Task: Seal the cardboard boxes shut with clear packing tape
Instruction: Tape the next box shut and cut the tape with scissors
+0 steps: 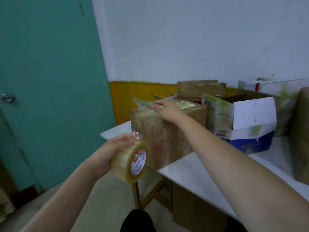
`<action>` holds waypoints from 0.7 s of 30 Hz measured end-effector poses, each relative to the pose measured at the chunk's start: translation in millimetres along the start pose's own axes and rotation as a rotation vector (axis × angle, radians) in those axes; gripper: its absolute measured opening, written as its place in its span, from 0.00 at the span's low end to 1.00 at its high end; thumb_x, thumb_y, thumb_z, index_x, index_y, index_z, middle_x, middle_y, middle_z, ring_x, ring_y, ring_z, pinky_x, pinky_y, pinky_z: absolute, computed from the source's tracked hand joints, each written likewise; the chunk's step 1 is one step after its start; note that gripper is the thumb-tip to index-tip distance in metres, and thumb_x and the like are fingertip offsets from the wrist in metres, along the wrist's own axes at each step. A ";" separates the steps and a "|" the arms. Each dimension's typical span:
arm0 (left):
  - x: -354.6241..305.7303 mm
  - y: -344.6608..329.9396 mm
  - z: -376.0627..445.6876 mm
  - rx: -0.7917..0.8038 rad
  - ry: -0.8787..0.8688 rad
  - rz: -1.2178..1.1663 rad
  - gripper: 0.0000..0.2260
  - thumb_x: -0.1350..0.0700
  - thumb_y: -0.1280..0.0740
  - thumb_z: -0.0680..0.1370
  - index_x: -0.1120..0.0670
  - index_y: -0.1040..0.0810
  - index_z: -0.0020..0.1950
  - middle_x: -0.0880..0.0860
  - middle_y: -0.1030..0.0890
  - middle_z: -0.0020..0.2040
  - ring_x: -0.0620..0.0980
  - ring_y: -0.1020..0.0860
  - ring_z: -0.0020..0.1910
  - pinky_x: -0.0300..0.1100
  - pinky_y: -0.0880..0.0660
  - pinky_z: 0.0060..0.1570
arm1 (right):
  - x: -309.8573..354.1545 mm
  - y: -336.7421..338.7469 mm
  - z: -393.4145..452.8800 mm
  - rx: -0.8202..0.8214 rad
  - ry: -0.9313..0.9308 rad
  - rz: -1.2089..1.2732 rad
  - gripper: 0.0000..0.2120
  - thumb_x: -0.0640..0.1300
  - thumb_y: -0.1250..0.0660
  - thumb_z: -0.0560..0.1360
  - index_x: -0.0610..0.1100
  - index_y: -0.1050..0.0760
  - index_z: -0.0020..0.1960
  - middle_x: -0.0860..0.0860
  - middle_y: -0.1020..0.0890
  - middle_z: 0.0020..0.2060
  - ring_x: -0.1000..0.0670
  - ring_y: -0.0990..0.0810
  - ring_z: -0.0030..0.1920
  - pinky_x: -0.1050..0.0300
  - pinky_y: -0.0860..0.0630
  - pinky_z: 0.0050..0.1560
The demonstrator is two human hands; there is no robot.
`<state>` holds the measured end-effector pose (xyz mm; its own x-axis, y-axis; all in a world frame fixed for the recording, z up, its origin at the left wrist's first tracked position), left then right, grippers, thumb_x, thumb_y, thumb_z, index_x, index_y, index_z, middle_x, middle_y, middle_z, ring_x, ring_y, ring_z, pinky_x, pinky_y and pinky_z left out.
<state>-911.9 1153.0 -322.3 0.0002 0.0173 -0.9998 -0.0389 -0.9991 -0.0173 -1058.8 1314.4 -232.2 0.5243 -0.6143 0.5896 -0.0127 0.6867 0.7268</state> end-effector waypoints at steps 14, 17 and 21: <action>-2.6 -79.5 58.3 0.139 -0.007 0.004 0.12 0.57 0.29 0.77 0.59 0.18 0.58 0.59 0.15 0.51 0.55 0.16 0.41 0.45 0.19 0.43 | -139.8 65.7 -30.3 0.099 -0.086 -0.525 0.43 0.78 0.41 0.68 0.62 0.43 0.78 0.57 0.42 0.78 0.40 0.44 0.74 0.43 0.40 0.72; -1.8 -73.9 55.7 0.109 -0.002 0.032 0.12 0.56 0.30 0.77 0.59 0.19 0.59 0.61 0.15 0.51 0.53 0.16 0.40 0.44 0.20 0.38 | -119.3 54.9 -47.2 -0.079 -0.131 -0.708 0.45 0.83 0.49 0.65 0.60 0.37 0.75 0.54 0.35 0.73 0.38 0.37 0.69 0.44 0.27 0.60; 0.6 -80.3 52.2 0.135 0.003 0.069 0.14 0.52 0.26 0.74 0.55 0.18 0.58 0.61 0.15 0.54 0.57 0.16 0.49 0.47 0.20 0.45 | -96.0 50.9 -64.4 -0.188 -0.196 -0.746 0.40 0.77 0.53 0.72 0.53 0.30 0.72 0.48 0.31 0.70 0.36 0.35 0.67 0.43 0.27 0.58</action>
<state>-960.9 1235.3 -321.4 -0.0042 -0.0512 -0.9987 -0.1727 -0.9836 0.0511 -1055.0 1433.4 -274.4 0.1780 -0.9834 0.0342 0.4365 0.1100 0.8929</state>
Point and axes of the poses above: each hand's wrist, its own z-axis towards the middle knuckle, its own y-axis out of the back of the hand, x = y × z, the point moved 7 cm from there along z, towards the middle knuckle
